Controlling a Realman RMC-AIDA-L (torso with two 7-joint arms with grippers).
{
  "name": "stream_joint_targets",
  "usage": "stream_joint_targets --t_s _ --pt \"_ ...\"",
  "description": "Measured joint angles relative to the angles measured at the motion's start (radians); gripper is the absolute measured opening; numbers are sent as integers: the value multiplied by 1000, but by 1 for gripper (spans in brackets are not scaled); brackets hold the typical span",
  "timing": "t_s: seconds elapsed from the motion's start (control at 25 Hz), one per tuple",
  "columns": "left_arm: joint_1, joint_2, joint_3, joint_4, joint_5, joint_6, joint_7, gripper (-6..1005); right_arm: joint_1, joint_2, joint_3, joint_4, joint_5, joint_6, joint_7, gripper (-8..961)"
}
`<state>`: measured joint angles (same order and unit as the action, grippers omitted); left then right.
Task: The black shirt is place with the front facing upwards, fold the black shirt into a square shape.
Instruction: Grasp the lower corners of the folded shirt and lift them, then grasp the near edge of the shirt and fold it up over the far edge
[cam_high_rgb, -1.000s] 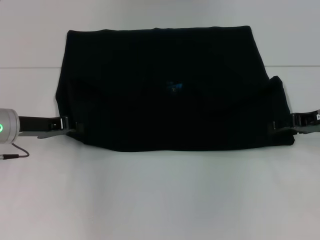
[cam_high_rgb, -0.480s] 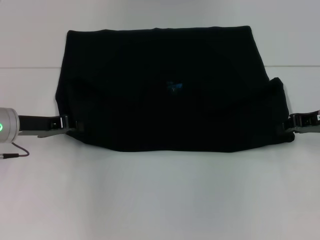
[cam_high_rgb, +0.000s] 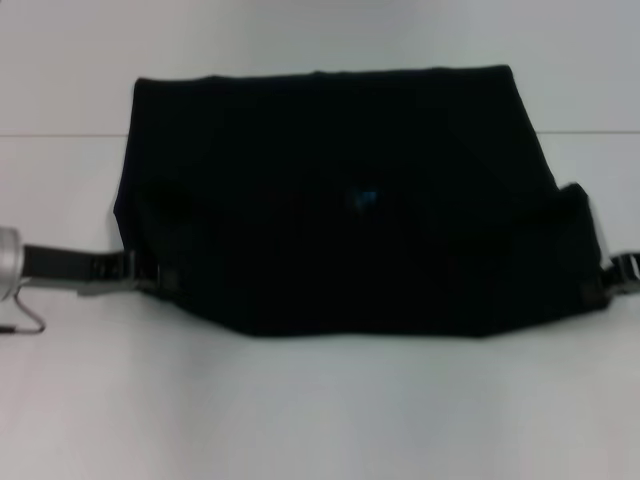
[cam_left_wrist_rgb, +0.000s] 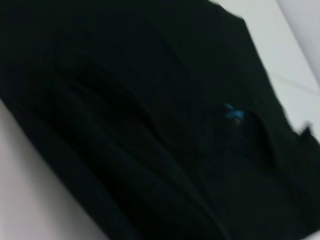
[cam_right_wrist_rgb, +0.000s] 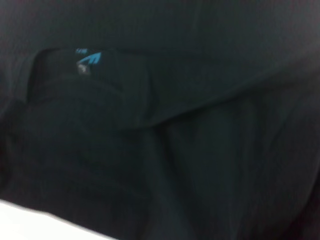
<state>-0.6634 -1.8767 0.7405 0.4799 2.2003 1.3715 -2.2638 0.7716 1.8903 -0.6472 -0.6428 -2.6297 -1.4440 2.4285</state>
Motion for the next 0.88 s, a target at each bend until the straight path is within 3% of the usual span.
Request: stream_joint_targets --t_s 0.16,0.24,0.32,0.44,0.6,0.72,0.88 --pt "37 27 1 6 3 223 0 34 -62 -5 -8 -84 -21 -218 -52 35" --pt "63 30 4 8 23 330 2 34 -91 1 -16 -103 -35 -295 -84 36" --pt "86 26 7 9 73 416 10 34 -116 14 -29 -108 -49 -362 -122 36" --pt "107 14 8 10 159 518 26 34 -145 49 -69 -103 -90 -437 -183 35" --pt "108 8 0 15 212 543 37 34 -142 79 -92 -95 -134 -461 -210 36" --pt "95 14 -18 17 209 532 37 34 -130 78 -64 -95 -126 -460 -211 36" --pt "72 25 -107 19 208 512 29 33 -126 49 36 -91 -59 -459 -211 36"
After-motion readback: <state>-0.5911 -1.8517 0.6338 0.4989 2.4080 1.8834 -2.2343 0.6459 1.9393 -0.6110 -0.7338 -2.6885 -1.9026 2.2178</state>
